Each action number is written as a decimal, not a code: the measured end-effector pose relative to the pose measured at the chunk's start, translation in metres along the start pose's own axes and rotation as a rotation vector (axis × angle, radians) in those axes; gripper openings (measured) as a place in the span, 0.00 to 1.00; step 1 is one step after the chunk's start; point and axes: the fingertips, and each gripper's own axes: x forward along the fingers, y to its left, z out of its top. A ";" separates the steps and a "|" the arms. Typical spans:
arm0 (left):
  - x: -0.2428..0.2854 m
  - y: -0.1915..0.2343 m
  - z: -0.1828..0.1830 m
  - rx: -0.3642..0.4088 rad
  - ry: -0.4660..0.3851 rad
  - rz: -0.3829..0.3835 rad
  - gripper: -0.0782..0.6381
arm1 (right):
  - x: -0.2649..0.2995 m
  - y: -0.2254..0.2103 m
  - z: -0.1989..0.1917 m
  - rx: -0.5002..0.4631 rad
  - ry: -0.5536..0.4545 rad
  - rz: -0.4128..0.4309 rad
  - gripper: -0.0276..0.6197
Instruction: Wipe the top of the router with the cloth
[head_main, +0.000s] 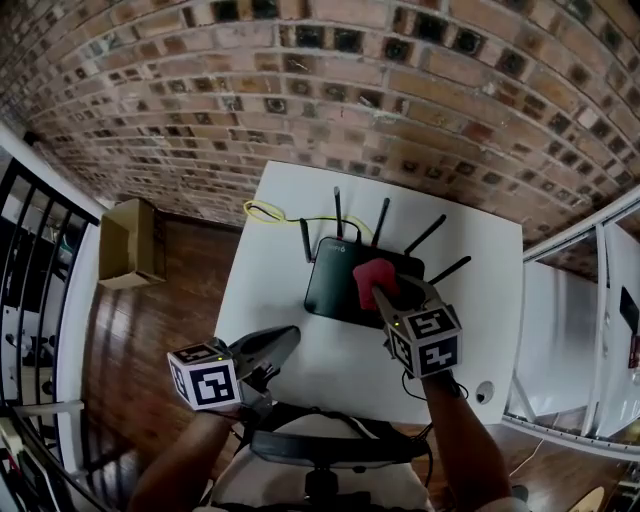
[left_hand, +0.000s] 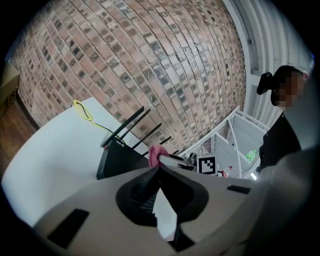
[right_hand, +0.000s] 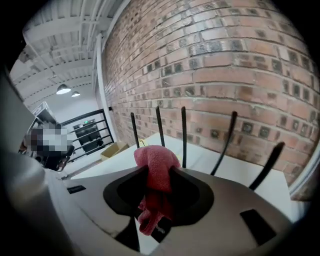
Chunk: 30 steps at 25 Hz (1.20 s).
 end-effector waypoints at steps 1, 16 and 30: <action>-0.004 0.003 0.003 0.003 -0.003 -0.001 0.14 | 0.008 0.005 0.012 -0.022 -0.010 0.002 0.28; -0.028 0.028 0.037 -0.004 -0.055 0.007 0.14 | 0.060 0.064 0.187 -0.397 -0.248 -0.015 0.27; -0.022 0.037 0.036 -0.030 -0.064 0.027 0.14 | 0.085 0.073 0.144 -0.476 -0.145 0.118 0.27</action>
